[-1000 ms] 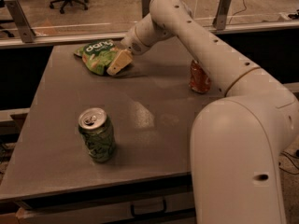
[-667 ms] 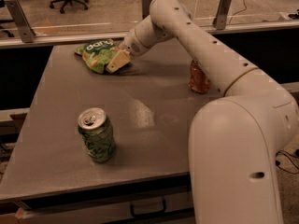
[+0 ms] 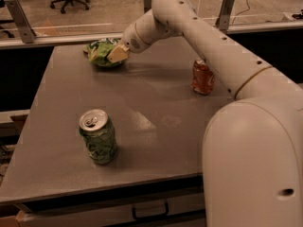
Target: Move green rice chip bag near green can
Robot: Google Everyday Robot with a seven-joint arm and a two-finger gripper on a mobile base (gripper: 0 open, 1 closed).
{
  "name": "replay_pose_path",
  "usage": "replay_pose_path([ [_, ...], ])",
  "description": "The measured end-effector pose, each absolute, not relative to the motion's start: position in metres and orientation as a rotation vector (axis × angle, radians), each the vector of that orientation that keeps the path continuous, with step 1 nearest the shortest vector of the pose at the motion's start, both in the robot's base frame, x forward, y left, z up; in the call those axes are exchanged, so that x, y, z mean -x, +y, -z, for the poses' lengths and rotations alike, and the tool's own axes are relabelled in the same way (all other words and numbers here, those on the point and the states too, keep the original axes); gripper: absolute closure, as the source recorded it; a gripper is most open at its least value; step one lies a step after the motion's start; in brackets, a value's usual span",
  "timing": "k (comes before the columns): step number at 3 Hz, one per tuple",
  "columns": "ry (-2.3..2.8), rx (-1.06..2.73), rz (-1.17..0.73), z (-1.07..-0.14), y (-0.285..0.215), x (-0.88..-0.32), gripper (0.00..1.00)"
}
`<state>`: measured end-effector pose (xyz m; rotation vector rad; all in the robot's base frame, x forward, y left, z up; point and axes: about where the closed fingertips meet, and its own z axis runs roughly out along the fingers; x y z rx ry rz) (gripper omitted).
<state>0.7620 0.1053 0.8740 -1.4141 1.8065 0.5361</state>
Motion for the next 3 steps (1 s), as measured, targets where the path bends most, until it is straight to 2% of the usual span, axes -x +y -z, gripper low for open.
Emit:
replay_pose_path([
  [1,1.706,1.431,-0.433,-0.922,0.098,-0.750,1.00],
  [2,1.707,1.431,-0.433,-0.922,0.098,-0.750,1.00],
  [3,1.644,1.511,-0.516,-0.913,0.113,-0.725,1.00],
])
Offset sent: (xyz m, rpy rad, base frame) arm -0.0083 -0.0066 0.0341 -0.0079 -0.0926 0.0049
